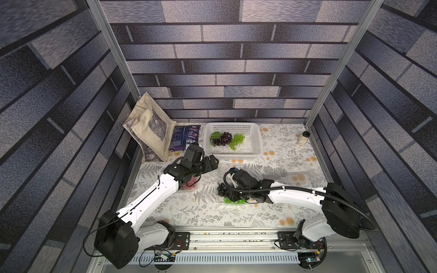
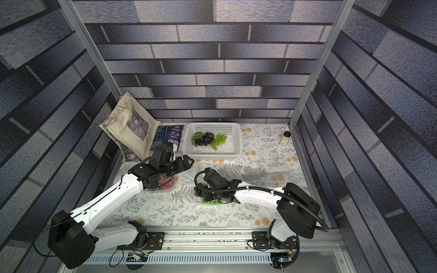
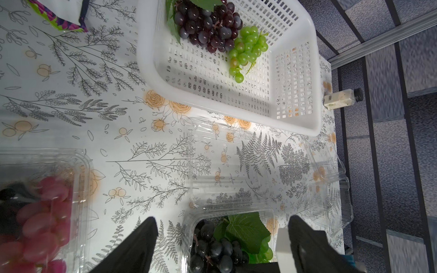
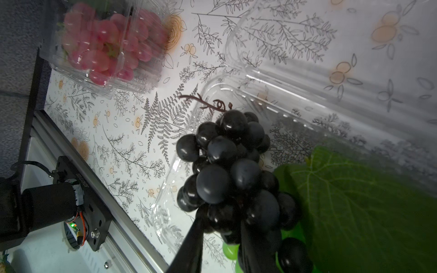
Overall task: Pack grapes into containers
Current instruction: Place the grape into the packing box.
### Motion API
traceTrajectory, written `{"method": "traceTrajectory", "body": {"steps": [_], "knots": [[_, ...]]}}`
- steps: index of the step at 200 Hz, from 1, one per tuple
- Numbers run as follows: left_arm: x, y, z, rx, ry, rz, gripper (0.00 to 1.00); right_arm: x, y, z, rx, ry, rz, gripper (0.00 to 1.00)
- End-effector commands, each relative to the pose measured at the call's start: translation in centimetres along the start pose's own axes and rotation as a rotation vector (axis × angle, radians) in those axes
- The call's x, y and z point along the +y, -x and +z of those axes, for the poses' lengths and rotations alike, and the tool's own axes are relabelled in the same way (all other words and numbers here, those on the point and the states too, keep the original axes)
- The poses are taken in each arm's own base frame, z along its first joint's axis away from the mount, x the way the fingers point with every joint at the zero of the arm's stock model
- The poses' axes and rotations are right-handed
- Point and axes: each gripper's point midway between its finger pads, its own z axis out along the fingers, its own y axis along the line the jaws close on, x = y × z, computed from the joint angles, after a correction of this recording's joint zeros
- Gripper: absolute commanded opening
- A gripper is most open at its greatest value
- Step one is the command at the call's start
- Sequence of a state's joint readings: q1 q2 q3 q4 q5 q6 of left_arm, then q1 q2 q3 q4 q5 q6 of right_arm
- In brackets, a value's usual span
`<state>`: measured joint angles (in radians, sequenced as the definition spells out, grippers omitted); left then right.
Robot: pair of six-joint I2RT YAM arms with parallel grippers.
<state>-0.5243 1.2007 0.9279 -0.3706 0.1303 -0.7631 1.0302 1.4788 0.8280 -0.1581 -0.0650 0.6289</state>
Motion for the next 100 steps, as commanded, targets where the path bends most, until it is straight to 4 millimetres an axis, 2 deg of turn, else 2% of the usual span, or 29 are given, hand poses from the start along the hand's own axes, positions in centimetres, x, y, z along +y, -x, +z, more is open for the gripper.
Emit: {"method": "traceTrajectory", "body": {"steps": [1, 23, 38, 63, 83, 100], "knots": [[0.3, -0.8, 0.4, 0.015, 0.013, -0.002, 0.89, 1.5, 1.4, -3.1, -0.046, 0.024, -0.008, 0.34], [0.4, -1.6, 0.9, 0.044, 0.020, 0.008, 0.89, 2.0, 3.2, -6.2, -0.138, 0.020, -0.031, 0.39], [0.5, -2.2, 1.2, 0.061, 0.026, 0.013, 0.89, 1.1, 4.2, -8.2, -0.188, 0.005, -0.018, 0.47], [1.0, -3.3, 2.0, 0.093, 0.041, 0.011, 0.89, -2.3, 5.1, -10.0, -0.228, -0.027, 0.064, 0.55], [1.4, -4.0, 2.9, 0.112, 0.050, -0.001, 0.89, -5.5, 5.1, -10.4, -0.245, -0.038, 0.146, 0.67], [1.6, -4.5, 3.8, 0.128, 0.051, -0.007, 0.88, -7.5, 5.1, -10.4, -0.267, -0.030, 0.206, 0.70]]}}
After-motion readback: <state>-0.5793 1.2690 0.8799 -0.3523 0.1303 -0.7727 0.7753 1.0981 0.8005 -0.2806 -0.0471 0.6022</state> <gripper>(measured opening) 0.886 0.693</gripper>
